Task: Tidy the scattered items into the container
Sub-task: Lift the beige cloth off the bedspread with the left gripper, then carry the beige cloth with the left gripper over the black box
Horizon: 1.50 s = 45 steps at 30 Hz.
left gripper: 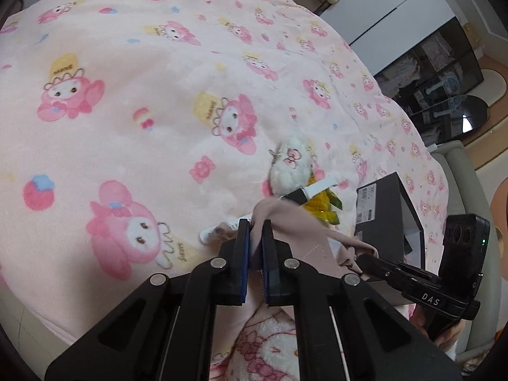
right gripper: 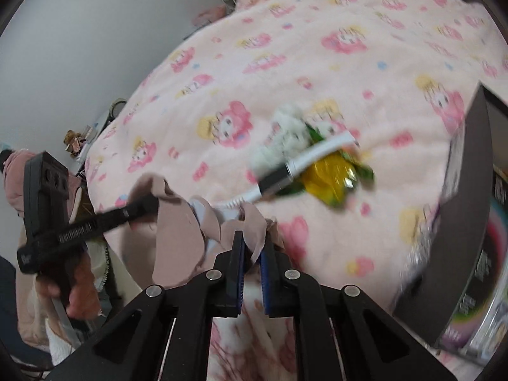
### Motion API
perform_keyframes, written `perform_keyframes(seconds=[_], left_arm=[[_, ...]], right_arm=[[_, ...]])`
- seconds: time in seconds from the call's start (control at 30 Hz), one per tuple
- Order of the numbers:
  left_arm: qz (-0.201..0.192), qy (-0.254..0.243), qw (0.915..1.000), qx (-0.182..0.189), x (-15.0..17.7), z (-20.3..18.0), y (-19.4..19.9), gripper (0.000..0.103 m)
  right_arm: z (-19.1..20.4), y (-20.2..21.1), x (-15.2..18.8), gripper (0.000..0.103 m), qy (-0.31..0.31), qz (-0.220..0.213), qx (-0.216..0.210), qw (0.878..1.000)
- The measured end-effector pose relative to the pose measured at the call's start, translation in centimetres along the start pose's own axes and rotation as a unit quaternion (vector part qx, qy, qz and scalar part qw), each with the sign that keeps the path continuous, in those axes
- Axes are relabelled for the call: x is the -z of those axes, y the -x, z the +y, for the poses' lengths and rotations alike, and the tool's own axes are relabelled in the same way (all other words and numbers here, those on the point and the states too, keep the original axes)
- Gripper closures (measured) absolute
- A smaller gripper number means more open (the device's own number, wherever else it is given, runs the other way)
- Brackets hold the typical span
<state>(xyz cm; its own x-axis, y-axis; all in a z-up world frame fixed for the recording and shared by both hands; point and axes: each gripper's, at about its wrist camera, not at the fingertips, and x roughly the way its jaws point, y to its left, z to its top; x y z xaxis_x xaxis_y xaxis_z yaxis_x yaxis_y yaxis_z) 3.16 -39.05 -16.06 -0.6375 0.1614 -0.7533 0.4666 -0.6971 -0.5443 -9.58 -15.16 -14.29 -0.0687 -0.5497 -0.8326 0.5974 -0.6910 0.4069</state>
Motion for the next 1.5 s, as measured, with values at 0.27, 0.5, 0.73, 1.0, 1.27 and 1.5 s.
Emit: perform_keyframes(seconds=[0.27,0.5,0.73,1.0,1.27,1.5], left_arm=[[0.039,0.032,0.9987,0.012,0.8,2.5,-1.3,0.044],[0.086,0.056,0.9929,-0.061,1.6,2.5,-5.7,0.073],[0.052,0.02,0.9985,-0.002,2.0,-0.6,-1.6,0.094],[0.011,-0.084,0.9923,0.09,1.8,-9.6,3.4,0.094],[0.044,-0.188,0.9673,0.165,4.1,-22.1,0.6,0.094],[0.092,-0.264,0.9472,0.157,5.2,-33.1,-6.1,0.094]], right_arm=[[-0.9,-2.2,-0.9,0.069,-0.018,0.021,0.015,0.999],[-2.8,-9.0,-2.4,0.049,-0.019,0.094,0.025,0.995],[-1.9,-6.8,-1.9,0.095,-0.019,0.049,0.014,0.999],[-0.3,3.9,-0.1,0.096,0.008,-0.064,0.03,0.997],[-5.9,13.9,4.1,0.096,-0.038,-0.14,0.069,0.987],[-15.1,19.7,6.2,0.096,-0.1,-0.175,0.134,0.97]])
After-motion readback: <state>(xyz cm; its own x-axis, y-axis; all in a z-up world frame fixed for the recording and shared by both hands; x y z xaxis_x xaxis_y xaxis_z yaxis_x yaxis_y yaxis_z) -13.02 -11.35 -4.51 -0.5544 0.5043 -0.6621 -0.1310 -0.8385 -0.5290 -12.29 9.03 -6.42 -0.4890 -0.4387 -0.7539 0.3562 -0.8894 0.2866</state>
